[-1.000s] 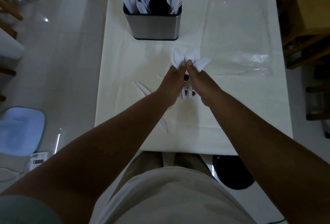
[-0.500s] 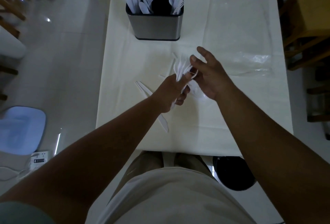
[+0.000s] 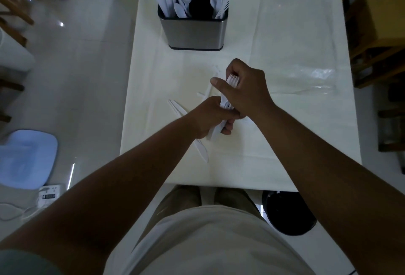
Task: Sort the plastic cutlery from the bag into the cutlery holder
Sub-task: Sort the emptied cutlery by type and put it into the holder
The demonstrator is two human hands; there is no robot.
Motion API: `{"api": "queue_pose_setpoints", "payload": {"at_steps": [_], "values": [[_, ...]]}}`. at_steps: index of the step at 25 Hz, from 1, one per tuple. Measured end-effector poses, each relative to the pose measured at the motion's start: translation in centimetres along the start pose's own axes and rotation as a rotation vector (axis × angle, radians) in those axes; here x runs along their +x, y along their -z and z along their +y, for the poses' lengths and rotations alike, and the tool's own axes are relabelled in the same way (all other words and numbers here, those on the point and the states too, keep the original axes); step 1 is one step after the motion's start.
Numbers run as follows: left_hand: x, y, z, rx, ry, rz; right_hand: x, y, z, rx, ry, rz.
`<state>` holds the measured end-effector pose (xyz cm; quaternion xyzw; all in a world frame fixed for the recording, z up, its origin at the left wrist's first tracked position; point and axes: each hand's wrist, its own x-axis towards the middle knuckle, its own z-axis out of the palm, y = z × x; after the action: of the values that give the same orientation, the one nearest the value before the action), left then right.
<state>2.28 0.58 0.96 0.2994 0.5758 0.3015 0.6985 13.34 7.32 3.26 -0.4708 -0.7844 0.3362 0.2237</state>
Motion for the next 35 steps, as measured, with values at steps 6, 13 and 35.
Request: {"api": "queue_pose_setpoints", "payload": {"at_steps": [6, 13, 35], "values": [[0.2, 0.5, 0.8, -0.022, 0.033, -0.009, 1.0, -0.4, 0.1, 0.007, 0.026, 0.017], [0.6, 0.4, 1.1, 0.074, 0.042, 0.099, 4.5, 0.9, 0.7, -0.027, -0.131, 0.075], [4.7, 10.4, 5.9, -0.179, -0.138, 0.430, 13.5, 2.6, -1.0, 0.675, -0.382, -0.068]]}}
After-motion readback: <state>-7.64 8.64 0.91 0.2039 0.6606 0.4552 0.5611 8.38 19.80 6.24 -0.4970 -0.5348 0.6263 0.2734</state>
